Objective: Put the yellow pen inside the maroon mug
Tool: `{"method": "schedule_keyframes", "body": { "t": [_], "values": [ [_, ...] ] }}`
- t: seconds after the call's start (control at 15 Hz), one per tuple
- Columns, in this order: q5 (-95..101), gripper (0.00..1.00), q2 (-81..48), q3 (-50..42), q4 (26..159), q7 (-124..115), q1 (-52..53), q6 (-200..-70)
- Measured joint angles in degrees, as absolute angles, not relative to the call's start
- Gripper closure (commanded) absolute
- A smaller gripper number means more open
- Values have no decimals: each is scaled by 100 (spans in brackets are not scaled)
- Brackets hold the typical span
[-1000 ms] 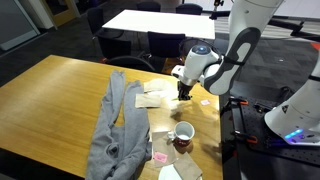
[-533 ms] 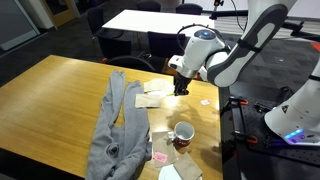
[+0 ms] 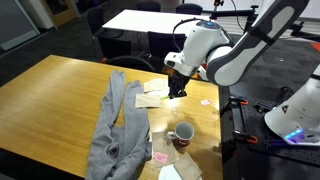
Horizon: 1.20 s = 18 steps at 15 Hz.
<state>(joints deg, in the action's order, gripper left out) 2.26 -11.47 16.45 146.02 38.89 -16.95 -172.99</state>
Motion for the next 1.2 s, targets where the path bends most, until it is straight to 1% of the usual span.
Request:
{"method": "schedule_keyframes", "body": {
  "t": [0.27, 0.33, 0.47, 0.73, 0.8, 1.2],
  "values": [
    [-824, 96, -1161, 2776, 14486, 5291, -2511, -17071],
    [-999, 85, -1182, 2971, 14408, 5582, -2671, -16935],
    [-1243, 85, -1225, 3216, 14243, 6025, -2917, -16671],
    [-1261, 85, -1286, 3257, 14164, 6147, -3007, -16595],
    [-1261, 96, -1291, 3260, 14164, 6147, -3007, -16595],
    [-1451, 96, -1329, 3329, 14099, 6160, -3054, -16726]
  ]
}}
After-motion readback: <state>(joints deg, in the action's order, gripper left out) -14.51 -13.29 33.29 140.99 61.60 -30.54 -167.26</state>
